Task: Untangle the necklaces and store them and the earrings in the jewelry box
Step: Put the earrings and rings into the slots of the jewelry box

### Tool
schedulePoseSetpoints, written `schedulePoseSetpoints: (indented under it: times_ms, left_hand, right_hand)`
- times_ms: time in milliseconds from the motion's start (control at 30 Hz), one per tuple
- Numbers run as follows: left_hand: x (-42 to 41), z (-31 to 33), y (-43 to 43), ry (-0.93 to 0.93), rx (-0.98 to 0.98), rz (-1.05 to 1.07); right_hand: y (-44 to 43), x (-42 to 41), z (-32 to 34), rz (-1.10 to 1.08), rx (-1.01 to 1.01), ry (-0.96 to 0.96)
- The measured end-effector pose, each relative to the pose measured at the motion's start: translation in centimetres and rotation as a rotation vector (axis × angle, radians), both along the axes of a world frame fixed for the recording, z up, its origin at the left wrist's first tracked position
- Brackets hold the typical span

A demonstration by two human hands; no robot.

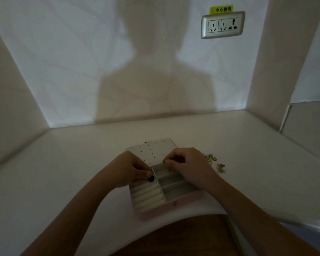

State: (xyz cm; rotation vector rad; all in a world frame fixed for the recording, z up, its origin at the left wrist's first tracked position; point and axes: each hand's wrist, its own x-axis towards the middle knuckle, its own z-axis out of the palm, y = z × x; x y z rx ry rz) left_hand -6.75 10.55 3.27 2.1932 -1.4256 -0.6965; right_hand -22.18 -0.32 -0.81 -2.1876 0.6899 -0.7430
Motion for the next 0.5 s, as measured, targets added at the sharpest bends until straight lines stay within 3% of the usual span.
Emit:
schedulePoseSetpoints:
  times_ms: [500]
  left_hand:
    - [-0.60, -0.05, -0.99, -0.221, -0.016, 0.023]
  right_hand:
    - [0.05, 0.01, 0.04, 0.019, -0.051, 0.035]
